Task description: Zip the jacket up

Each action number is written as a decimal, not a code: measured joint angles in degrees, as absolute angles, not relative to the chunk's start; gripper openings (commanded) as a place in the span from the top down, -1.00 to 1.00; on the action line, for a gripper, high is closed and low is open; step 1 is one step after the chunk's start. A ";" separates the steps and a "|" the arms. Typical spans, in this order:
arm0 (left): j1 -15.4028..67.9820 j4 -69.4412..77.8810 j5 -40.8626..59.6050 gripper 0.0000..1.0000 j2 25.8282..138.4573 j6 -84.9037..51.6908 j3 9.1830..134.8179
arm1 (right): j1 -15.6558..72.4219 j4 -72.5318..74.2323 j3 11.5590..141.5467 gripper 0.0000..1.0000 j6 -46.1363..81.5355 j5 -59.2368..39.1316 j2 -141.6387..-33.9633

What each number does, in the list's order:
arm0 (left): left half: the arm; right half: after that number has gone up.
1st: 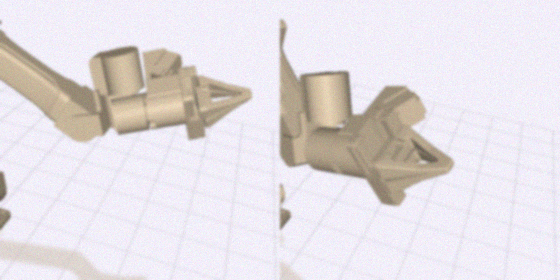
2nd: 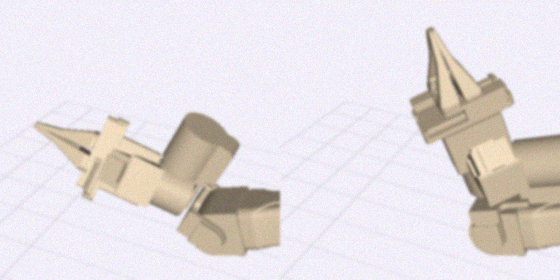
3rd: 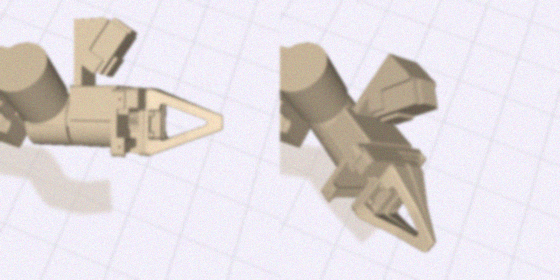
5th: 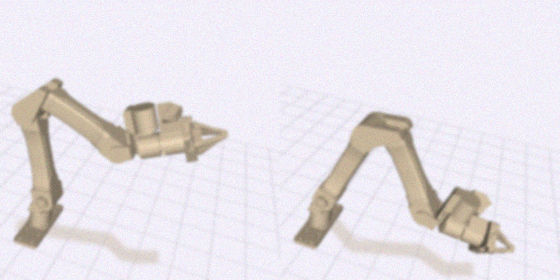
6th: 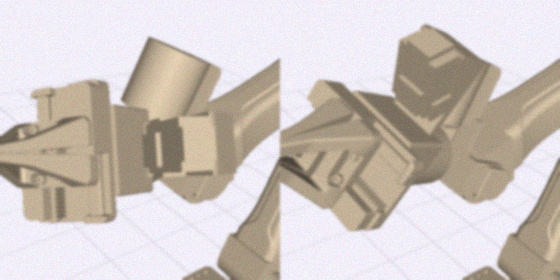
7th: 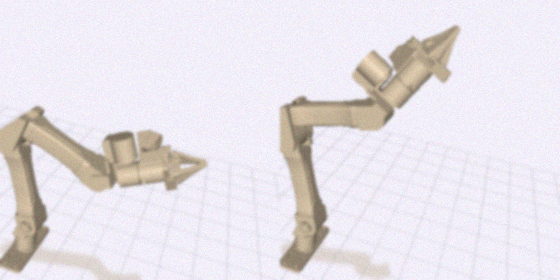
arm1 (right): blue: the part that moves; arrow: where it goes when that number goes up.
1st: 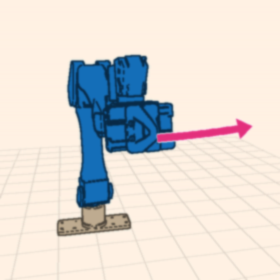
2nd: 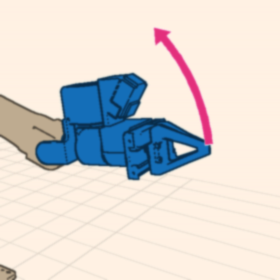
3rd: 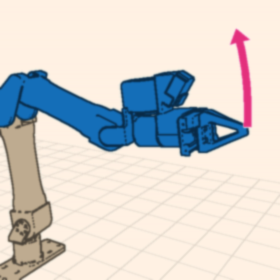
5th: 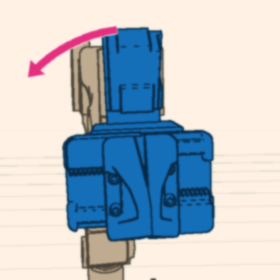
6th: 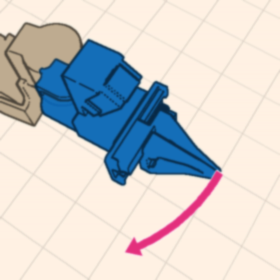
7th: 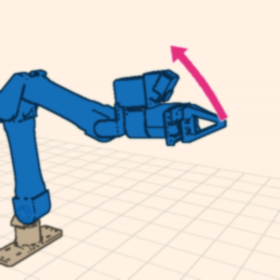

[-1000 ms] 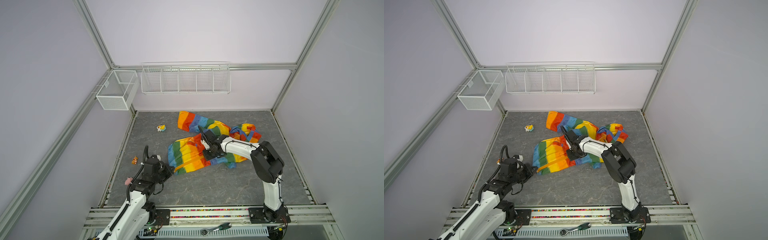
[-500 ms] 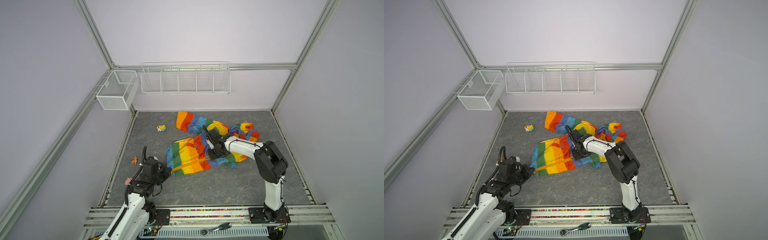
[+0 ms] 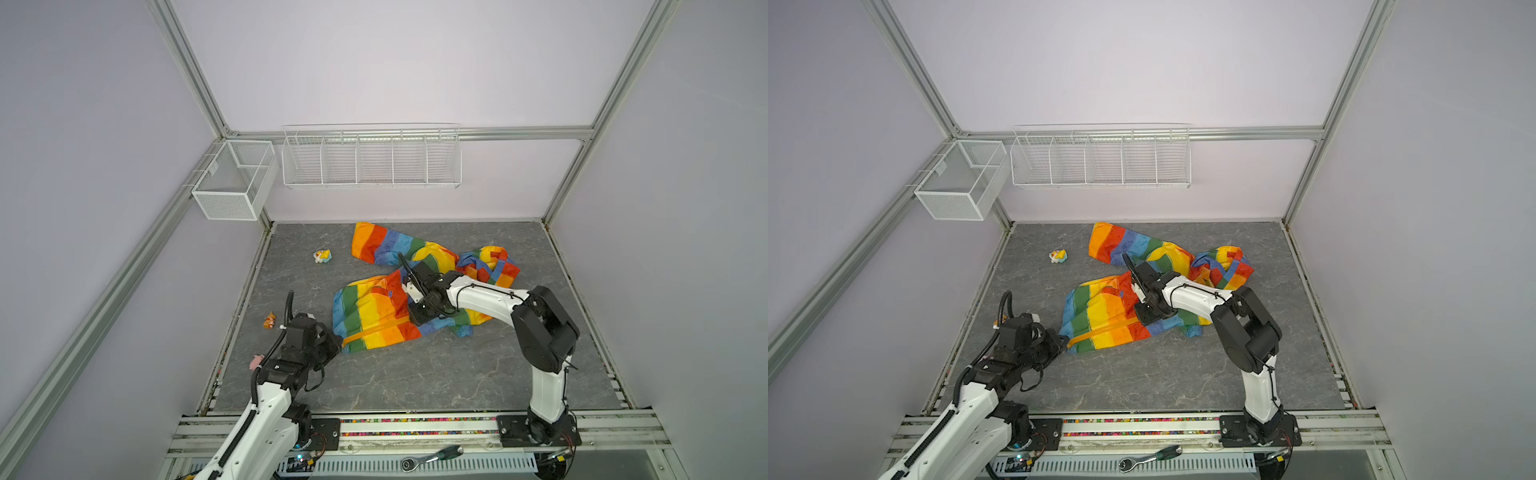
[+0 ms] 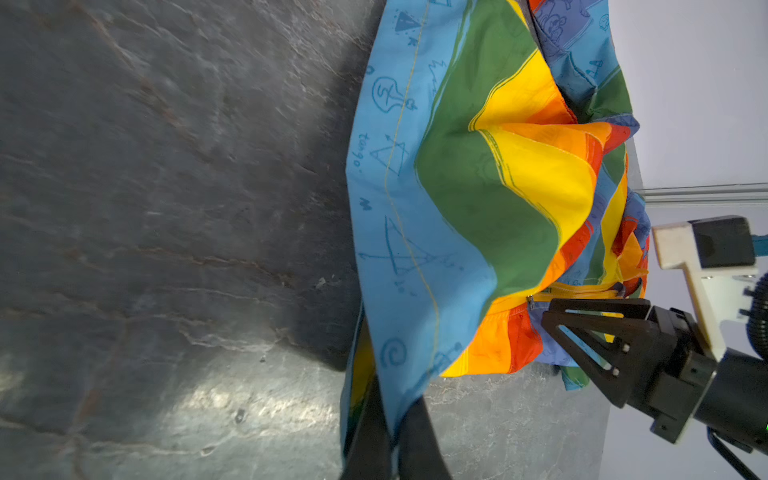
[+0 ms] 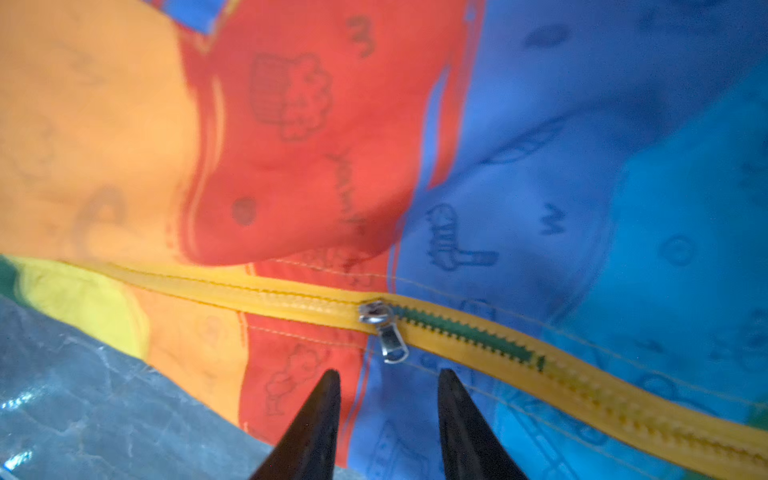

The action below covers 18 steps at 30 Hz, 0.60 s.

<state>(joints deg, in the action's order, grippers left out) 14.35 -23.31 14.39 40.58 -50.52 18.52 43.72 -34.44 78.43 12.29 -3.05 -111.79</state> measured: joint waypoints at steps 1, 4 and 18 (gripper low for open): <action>14.28 -23.20 14.46 1.00 40.62 -50.52 18.52 | 43.90 -34.46 78.54 0.12 11.90 -3.07 -111.85; 14.24 -22.94 14.66 1.00 40.88 -50.50 18.52 | 43.86 -34.50 79.18 0.12 10.81 -3.01 -112.60; 13.50 -22.52 15.46 1.00 40.95 -50.37 18.52 | 43.75 -34.87 82.48 0.32 7.68 -0.86 -116.95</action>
<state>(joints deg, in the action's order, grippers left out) 13.50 -22.52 15.46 40.95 -50.37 18.52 43.75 -34.87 82.48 7.68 -0.86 -116.95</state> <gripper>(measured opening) 0.047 0.355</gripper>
